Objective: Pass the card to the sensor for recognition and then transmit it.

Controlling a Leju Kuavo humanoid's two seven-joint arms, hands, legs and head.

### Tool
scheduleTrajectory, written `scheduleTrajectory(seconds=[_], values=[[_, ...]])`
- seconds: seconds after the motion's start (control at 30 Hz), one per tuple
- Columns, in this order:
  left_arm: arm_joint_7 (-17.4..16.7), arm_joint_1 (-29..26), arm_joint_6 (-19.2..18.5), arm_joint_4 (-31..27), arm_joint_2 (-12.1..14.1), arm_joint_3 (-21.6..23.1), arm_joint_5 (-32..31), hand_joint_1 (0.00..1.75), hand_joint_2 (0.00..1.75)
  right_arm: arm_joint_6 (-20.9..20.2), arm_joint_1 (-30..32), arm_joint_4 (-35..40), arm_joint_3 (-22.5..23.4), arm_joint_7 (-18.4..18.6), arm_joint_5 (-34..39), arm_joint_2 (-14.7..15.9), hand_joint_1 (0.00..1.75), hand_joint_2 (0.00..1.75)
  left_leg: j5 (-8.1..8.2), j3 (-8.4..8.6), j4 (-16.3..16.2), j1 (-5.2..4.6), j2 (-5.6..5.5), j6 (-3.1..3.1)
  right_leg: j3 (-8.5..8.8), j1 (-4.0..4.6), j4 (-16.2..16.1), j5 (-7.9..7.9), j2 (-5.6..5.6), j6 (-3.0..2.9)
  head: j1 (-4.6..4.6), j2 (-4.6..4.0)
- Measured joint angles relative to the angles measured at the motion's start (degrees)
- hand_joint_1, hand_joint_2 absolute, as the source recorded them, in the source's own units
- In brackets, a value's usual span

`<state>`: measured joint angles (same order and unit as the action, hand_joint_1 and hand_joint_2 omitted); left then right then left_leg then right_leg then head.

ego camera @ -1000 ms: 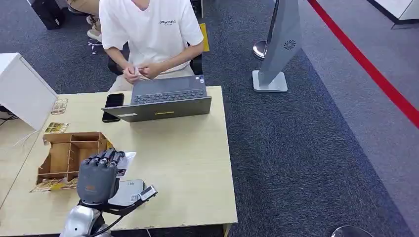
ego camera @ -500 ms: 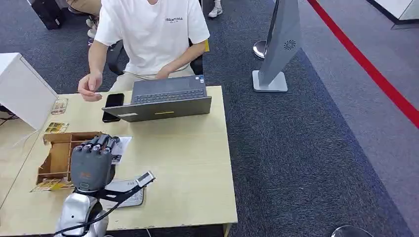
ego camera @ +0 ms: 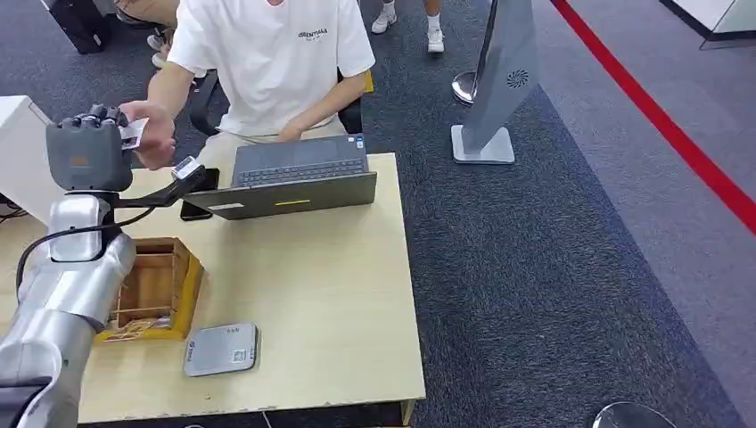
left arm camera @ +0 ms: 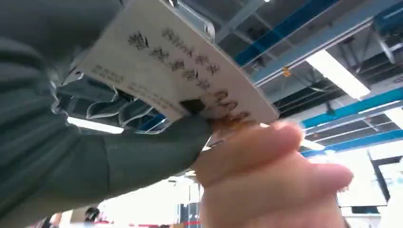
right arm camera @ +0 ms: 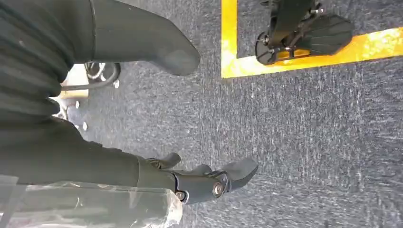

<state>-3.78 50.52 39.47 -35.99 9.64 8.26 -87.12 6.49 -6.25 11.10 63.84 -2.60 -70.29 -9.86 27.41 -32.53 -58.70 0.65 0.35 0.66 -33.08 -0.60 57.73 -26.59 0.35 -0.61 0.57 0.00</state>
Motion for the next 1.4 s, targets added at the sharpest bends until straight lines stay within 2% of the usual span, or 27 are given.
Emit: scheduleTrajectory(seconds=[0.13,0.27,0.93,0.97,1.4], values=[[-1.5,2.0,0.0,5.9,0.4,0.0,-0.8,1.75,1.75,-0.2,-0.1,-0.1,-0.3,-0.6,-0.1,0.0,0.0,1.75,0.0,-0.08,0.0,-0.01,0.0,0.0,-0.04,-0.01,0.0,0.0,0.0,0.01,-0.02,0.0],[-1.7,2.4,-0.2,8.3,0.7,0.0,-1.2,1.75,1.75,-0.3,-0.1,-0.1,-0.7,-1.0,-0.1,0.0,0.0,1.75,0.0,-0.13,0.0,-0.01,0.0,-0.01,-0.08,-0.01,0.0,0.0,0.0,0.01,-0.04,0.0],[-1.7,3.0,-0.2,11.0,1.3,0.0,-1.6,1.75,1.75,-0.2,-0.1,-0.2,-1.2,-1.2,-0.1,-0.1,0.0,1.75,0.02,-0.22,0.0,-0.01,0.01,-0.01,-0.18,-0.02,0.0,0.0,-0.01,0.01,-0.02,0.0],[-1.7,3.0,-0.2,11.0,1.3,0.0,-1.6,0.0,1.75,-0.2,-0.1,-0.2,-1.2,-1.2,-0.1,-0.1,0.0,1.75,0.02,-0.22,0.0,-0.01,0.01,-0.01,-0.18,-0.02,0.0,0.0,-0.01,0.01,-0.04,0.0],[-0.5,2.5,0.4,11.2,1.2,-0.1,-1.4,0.0,1.75,0.0,0.0,-0.3,-1.2,-2.0,0.1,-0.4,0.0,1.75,0.0,-0.23,0.0,-0.01,-0.01,-0.01,-0.18,-0.02,0.0,0.0,-0.07,0.01,-0.02,0.0]])
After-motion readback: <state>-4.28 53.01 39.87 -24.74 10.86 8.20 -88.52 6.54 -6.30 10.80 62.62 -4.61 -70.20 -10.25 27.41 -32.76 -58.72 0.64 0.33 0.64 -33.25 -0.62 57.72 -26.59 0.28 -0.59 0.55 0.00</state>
